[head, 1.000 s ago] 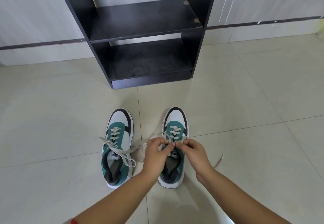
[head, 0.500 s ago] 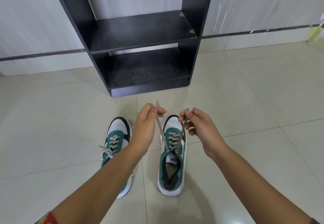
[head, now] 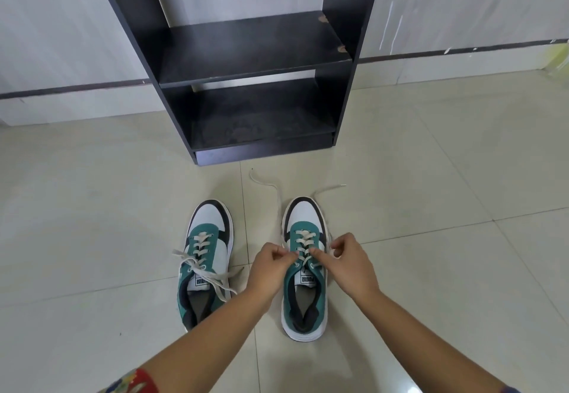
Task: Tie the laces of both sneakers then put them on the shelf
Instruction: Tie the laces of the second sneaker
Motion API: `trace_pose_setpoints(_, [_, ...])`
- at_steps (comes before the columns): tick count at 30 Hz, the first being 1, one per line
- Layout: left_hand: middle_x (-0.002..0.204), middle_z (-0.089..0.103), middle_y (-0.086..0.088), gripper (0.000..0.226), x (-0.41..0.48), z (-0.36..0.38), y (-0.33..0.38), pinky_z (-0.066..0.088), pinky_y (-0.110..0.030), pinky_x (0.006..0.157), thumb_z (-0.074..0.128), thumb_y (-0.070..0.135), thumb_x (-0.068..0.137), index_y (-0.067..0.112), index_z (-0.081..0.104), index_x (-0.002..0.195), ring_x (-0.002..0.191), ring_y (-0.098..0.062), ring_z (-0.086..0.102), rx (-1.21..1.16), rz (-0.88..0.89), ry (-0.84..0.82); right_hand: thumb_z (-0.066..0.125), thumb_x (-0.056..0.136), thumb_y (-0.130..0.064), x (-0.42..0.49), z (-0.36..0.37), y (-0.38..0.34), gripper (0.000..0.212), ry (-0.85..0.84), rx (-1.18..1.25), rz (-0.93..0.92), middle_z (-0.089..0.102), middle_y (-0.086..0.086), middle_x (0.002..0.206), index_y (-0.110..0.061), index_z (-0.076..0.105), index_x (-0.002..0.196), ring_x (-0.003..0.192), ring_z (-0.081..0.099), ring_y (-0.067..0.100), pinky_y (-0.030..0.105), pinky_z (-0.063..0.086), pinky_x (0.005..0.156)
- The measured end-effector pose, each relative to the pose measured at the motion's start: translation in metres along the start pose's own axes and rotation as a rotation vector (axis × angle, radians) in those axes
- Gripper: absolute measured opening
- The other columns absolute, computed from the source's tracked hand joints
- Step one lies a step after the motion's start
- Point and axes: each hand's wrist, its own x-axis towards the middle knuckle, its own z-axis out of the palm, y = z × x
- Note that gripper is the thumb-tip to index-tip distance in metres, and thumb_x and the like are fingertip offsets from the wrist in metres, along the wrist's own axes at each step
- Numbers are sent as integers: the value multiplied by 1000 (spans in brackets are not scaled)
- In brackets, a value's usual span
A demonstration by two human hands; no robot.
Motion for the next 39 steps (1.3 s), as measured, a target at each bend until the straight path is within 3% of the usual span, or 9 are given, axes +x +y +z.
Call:
trace_pose_setpoints(3, [86, 62, -8, 7, 1, 2, 2, 46, -25, 65, 58, 16, 87, 11, 54, 84, 76, -15, 59, 10, 29, 5, 59, 78, -60, 2, 1, 4, 45, -160, -58, 139, 67, 2, 78, -14, 56, 78, 67, 61, 17, 28, 41, 58])
trace_pose_setpoints(9, [74, 59, -2, 17, -6, -1, 7, 41, -3, 47, 54, 8, 89, -2, 64, 99, 66, -8, 54, -155, 94, -74, 54, 89, -17, -1, -8, -2, 13, -249, 347, 180, 56, 2, 74, -13, 56, 76, 62, 47, 13, 23, 35, 55])
trace_pose_setpoints(15, [97, 68, 5, 21, -2, -12, 18, 42, -3, 77, 44, 13, 96, 4, 63, 96, 90, 6, 62, -121, 415, -126, 50, 89, -3, -12, -11, -22, 14, -334, 488, -83, 64, -1, 67, -13, 59, 87, 53, 54, -1, 13, 39, 54])
trace_pose_setpoints(17, [107, 67, 8, 20, -2, -16, 21, 42, -8, 86, 40, 15, 98, 14, 60, 96, 100, 7, 59, -25, 533, -204, 48, 87, 6, -15, -13, -25, 21, -386, 456, -214, 63, 3, 64, -10, 59, 79, 59, 58, 6, 12, 43, 62])
trace_pose_setpoints(20, [80, 57, 13, 18, 0, -21, 18, 41, -15, 70, 34, 22, 100, 17, 46, 88, 73, 3, 52, 287, 658, -256, 44, 81, 13, -16, -15, -24, 28, -417, 443, -329, 62, 3, 62, -11, 55, 71, 66, 58, 13, 18, 46, 73])
trace_pose_setpoints(26, [80, 52, 2, 18, 3, -28, 14, 35, -27, 63, 30, 26, 95, 16, 46, 96, 72, -13, 45, 682, 980, -108, 50, 73, -7, -22, -16, -14, 28, -202, 82, -551, 65, -11, 71, -28, 65, 62, 75, 55, 6, 14, 38, 67])
trace_pose_setpoints(29, [87, 63, -7, 25, 2, -24, 13, 43, -34, 63, 32, 23, 97, 12, 49, 110, 75, -24, 57, 725, 932, 37, 47, 77, -24, -30, -9, -8, 25, -55, -176, -637, 67, -10, 82, -29, 71, 77, 83, 53, 10, 23, 44, 70])
trace_pose_setpoints(32, [76, 64, -8, 21, 4, -20, 15, 39, -33, 57, 36, 26, 95, 14, 53, 89, 68, -27, 57, 809, 680, 88, 39, 79, -34, -33, -1, -7, 36, 50, -337, -685, 67, -7, 84, -31, 71, 97, 80, 55, 16, 27, 47, 65])
trace_pose_setpoints(39, [65, 63, 4, 35, -1, -23, 29, 45, -33, 68, 37, 21, 88, 20, 55, 57, 67, -18, 57, 646, 429, -146, 55, 85, -23, -33, 14, -4, 38, 52, -438, -719, 59, 4, 100, -16, 56, 122, 90, 55, 24, 32, 48, 74])
